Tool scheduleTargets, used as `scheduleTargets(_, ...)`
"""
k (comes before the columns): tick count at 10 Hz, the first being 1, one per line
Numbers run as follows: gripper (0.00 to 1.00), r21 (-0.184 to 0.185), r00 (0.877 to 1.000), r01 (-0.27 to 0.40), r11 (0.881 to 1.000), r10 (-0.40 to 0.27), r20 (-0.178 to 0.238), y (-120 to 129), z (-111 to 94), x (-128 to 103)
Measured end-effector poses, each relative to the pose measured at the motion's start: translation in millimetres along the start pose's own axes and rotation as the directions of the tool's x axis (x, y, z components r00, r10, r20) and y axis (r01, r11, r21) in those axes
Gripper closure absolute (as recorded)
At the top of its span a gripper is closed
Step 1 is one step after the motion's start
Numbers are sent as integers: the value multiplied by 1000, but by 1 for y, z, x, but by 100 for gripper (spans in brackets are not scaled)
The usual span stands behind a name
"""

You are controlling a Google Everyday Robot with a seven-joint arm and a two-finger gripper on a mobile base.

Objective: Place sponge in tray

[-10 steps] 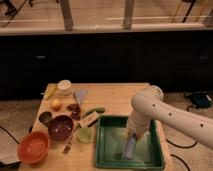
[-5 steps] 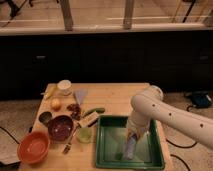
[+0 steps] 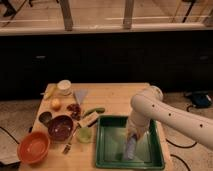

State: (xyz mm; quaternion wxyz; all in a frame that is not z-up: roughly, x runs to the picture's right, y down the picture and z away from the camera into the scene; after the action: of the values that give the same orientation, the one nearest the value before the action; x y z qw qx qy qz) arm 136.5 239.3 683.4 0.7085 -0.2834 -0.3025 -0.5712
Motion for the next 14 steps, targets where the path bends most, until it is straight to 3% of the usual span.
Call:
scheduleTargets(3,70,-2,1000,15,1000,-15,-2,0,0,-1)
scheduleTargets(4,65,-2,1000,22,1000,-22,-2,0,-1,-1)
scheduleTargets(14,65,-6,997,79,997,-79,-5,0,-3,-2)
